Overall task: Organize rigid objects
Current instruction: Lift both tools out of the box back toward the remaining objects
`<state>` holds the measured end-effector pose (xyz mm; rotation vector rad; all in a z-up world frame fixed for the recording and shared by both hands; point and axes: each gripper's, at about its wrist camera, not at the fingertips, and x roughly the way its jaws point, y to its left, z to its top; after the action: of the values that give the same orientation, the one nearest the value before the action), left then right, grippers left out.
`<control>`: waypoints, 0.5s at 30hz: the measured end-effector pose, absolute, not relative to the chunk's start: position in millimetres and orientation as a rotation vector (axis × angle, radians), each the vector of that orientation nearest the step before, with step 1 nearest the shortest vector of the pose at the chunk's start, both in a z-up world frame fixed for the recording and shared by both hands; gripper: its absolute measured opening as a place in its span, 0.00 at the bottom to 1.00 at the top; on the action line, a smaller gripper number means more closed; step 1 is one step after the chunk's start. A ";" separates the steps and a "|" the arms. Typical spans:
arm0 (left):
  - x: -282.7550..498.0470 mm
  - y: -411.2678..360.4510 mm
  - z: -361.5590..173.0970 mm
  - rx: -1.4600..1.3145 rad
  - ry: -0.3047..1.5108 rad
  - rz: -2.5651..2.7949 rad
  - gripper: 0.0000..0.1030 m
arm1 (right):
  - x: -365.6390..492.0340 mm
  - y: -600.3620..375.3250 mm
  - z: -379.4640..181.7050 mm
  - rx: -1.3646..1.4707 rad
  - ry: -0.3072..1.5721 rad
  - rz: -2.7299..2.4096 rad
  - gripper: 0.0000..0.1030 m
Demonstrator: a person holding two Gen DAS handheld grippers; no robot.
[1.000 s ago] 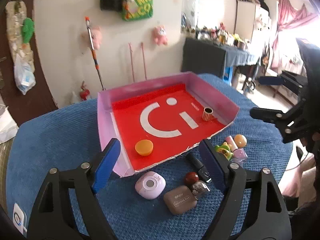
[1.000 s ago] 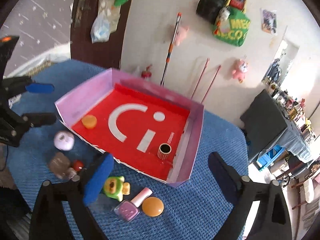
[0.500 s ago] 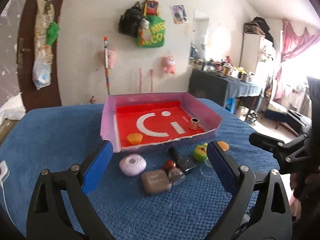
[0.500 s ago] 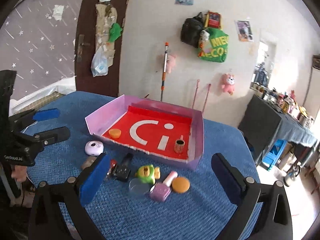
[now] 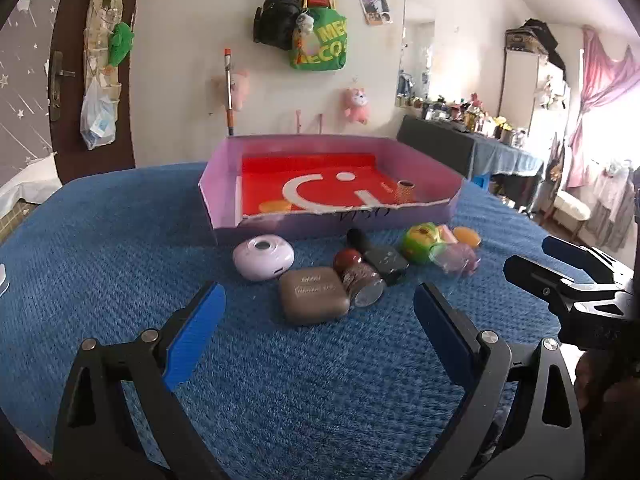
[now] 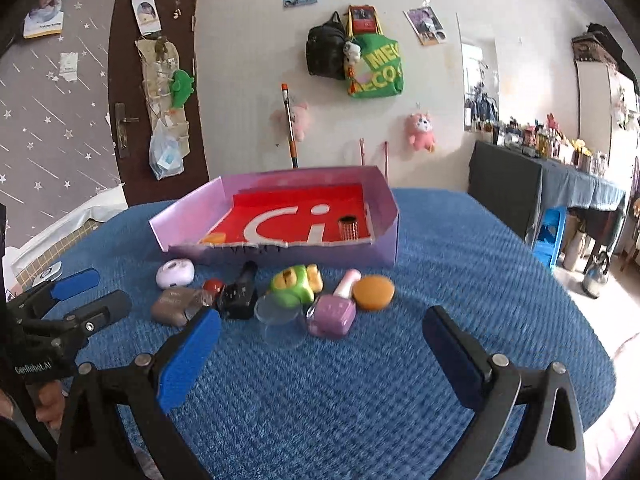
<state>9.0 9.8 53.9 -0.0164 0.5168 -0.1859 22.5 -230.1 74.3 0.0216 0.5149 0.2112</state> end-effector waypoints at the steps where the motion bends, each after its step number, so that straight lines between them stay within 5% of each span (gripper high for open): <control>1: 9.1 9.4 51.0 -0.015 0.517 -0.183 0.94 | 22.2 -229.4 70.3 0.025 0.518 0.209 1.00; 15: 20.9 13.3 24.6 -0.051 0.609 -0.160 0.94 | 31.8 -220.3 28.2 0.037 0.631 0.193 1.00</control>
<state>20.9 13.3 24.6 -0.0510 0.6089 -0.1604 31.8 -220.3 28.2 0.0366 0.6310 0.1934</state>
